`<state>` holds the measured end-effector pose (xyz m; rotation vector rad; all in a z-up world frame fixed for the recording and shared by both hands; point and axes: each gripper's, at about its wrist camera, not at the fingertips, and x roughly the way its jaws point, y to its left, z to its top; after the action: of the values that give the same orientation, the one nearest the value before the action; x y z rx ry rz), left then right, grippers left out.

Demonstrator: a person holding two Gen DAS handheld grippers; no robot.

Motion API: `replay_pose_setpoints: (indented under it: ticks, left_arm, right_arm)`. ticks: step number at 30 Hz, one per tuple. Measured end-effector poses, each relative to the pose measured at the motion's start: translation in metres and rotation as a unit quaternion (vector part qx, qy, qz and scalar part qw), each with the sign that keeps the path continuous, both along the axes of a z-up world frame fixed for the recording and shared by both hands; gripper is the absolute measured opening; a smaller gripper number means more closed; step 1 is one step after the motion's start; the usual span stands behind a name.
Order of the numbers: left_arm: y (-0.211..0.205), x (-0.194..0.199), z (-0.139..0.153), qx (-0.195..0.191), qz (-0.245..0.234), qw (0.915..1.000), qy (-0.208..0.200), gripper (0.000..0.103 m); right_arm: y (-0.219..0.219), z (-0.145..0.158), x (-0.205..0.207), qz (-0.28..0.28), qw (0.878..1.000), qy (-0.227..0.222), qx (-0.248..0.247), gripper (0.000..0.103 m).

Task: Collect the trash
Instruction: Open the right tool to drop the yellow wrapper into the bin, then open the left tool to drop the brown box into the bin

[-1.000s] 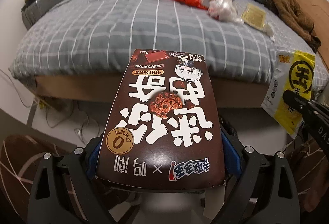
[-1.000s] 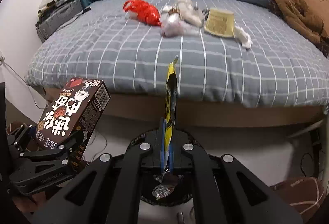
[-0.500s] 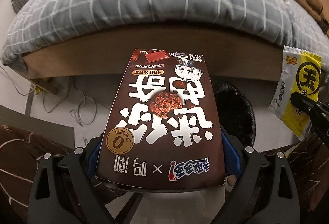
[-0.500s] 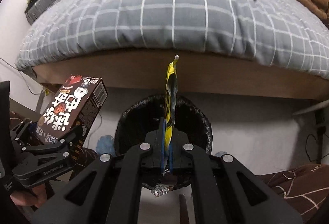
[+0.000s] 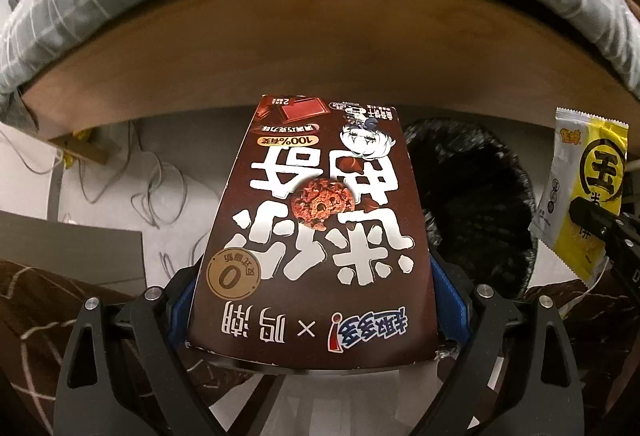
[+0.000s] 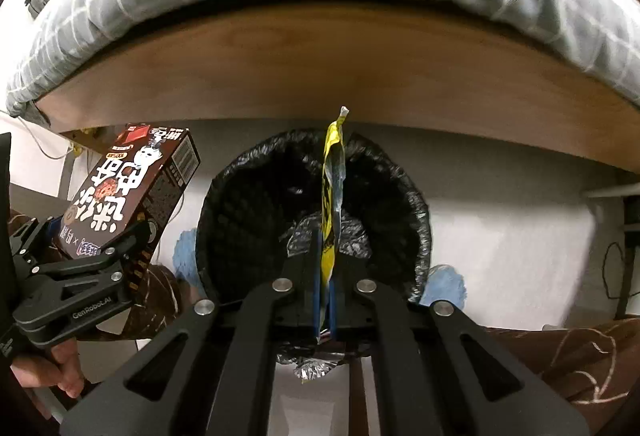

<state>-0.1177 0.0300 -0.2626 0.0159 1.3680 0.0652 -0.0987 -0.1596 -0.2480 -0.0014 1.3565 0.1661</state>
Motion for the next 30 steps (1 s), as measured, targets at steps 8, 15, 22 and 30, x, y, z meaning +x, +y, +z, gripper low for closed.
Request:
replay_pose_setpoints:
  ticks: [8, 15, 22, 30]
  left_arm:
    - [0.015, 0.0, -0.011, 0.005, 0.011, 0.9999, 0.007, 0.09]
    - [0.01, 0.001, -0.011, 0.003, 0.009, 0.9999, 0.003, 0.09]
    - [-0.018, 0.006, -0.01, -0.01, -0.015, 0.9998, 0.002, 0.09]
    - [-0.067, 0.008, -0.008, -0.022, -0.059, 0.998, 0.0, 0.09]
  right_arm:
    - [0.018, -0.033, 0.011, 0.022, 0.999, 0.032, -0.008, 0.005]
    - [0.017, -0.039, 0.011, 0.012, 0.999, 0.027, -0.012, 0.045]
    - [-0.016, -0.03, 0.007, -0.033, 0.999, -0.001, -0.035, 0.087]
    - [-0.067, -0.023, -0.002, -0.083, 0.995, -0.021, -0.054, 0.094]
